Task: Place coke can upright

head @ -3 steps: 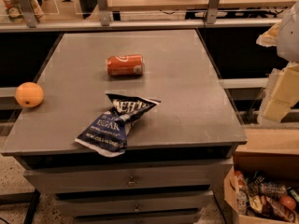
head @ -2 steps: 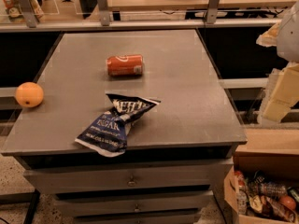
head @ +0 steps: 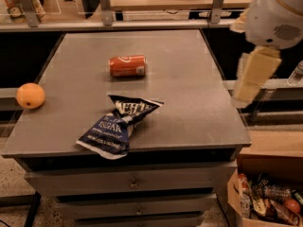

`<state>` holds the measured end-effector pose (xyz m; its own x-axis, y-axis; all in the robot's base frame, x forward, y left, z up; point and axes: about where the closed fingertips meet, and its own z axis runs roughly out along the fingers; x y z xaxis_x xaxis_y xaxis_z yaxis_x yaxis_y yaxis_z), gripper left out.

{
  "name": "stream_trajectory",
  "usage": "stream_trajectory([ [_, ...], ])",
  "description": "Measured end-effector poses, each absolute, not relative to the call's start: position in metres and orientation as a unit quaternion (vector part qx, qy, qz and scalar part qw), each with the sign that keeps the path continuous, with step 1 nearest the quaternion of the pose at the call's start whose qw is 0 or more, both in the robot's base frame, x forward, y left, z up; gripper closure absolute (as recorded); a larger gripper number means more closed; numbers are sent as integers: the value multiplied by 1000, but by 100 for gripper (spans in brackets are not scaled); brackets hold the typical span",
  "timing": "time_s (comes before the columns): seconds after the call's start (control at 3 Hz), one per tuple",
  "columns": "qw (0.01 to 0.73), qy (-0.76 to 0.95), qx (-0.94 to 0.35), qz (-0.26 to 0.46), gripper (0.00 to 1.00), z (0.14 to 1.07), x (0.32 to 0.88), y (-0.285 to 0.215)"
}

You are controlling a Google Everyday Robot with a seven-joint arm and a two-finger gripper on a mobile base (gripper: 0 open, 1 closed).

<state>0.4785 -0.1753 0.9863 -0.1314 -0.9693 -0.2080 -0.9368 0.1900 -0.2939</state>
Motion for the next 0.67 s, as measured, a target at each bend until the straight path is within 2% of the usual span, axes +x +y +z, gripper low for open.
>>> stream_trajectory([
  [0.67, 184, 688, -699, -70, 0, 995, 560, -71],
])
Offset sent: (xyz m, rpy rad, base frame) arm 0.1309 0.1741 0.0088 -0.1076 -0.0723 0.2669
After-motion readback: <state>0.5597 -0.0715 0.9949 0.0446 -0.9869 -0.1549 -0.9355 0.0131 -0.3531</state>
